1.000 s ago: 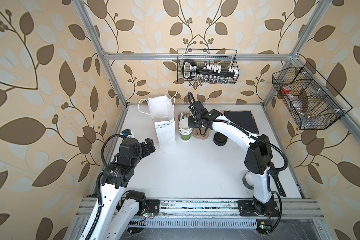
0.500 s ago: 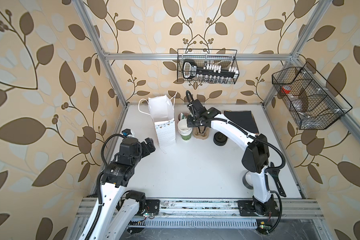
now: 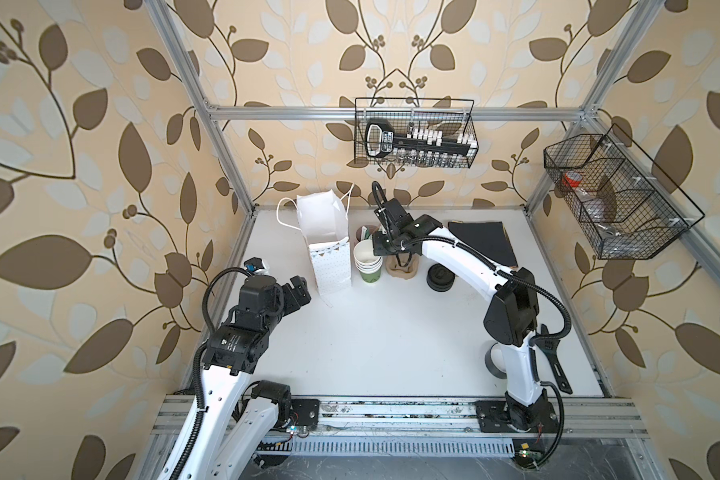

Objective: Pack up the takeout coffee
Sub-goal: 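Lower the right gripper into the top white paper cup and grasp it, then lift the white cup with the right gripper and set it upright mid-table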

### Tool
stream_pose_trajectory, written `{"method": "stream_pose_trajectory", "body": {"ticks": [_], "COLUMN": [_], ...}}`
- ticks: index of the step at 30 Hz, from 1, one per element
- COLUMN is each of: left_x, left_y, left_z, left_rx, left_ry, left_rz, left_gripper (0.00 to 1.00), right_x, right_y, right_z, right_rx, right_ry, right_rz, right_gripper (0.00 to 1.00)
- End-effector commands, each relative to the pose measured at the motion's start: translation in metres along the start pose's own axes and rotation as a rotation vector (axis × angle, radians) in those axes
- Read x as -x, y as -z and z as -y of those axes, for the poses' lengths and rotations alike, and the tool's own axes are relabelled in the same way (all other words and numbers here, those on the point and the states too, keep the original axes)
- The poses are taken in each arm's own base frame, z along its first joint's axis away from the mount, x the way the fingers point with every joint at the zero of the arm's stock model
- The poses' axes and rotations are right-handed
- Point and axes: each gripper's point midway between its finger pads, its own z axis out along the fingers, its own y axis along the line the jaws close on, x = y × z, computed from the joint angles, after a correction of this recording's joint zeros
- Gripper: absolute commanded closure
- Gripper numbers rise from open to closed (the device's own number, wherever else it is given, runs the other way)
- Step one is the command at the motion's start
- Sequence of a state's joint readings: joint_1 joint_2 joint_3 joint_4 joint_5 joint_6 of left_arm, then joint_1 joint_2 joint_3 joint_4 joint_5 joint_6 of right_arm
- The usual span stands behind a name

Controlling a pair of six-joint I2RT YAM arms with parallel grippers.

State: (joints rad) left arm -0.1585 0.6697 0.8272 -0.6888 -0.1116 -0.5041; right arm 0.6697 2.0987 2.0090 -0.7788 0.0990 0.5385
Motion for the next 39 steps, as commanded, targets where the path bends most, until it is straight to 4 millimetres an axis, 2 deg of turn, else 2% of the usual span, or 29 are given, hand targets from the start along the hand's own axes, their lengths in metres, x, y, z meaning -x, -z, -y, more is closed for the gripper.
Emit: {"method": "stream_pose_trajectory", "body": {"ticks": [1, 7, 16, 22, 28, 31, 33, 36, 39], "left_x": [0.014, 0.013, 0.013, 0.014, 0.014, 0.014, 0.014, 0.014, 0.013], "left_y": [0.01, 0.008, 0.008, 0.008, 0.009, 0.01, 0.012, 0.013, 0.013], "left_z": [0.009, 0.01, 0.01, 0.01, 0.01, 0.01, 0.01, 0.011, 0.011], "left_rx": [-0.024, -0.023, -0.023, -0.025, -0.025, -0.025, -0.03, -0.039, -0.041], "left_ry": [-0.019, -0.022, -0.025, -0.026, -0.026, -0.026, -0.025, -0.023, -0.018], "left_rz": [0.039, 0.03, 0.024, 0.028, 0.03, 0.033, 0.039, 0.047, 0.044], "left_gripper": [0.02, 0.02, 0.02, 0.02, 0.02, 0.02, 0.01, 0.01, 0.01], "right_x": [0.013, 0.018, 0.037, 0.051, 0.054, 0.042, 0.024, -0.008, -0.049], "right_y": [0.025, 0.04, 0.077, 0.12, 0.169, 0.193, 0.203, 0.21, 0.206], "right_z": [-0.006, -0.009, -0.017, -0.029, -0.027, -0.019, -0.007, 0.012, 0.036], "right_rx": [0.057, 0.113, 0.146, 0.21, 0.212, 0.184, 0.16, 0.165, 0.147], "right_ry": [-0.034, -0.061, -0.048, -0.033, -0.003, 0.026, 0.041, 0.033, 0.025], "right_rz": [0.035, 0.056, 0.109, 0.167, 0.223, 0.246, 0.249, 0.254, 0.231], "right_gripper": [1.0, 1.0, 1.0, 1.0, 1.0, 1.0, 1.0, 1.0, 1.0]}}
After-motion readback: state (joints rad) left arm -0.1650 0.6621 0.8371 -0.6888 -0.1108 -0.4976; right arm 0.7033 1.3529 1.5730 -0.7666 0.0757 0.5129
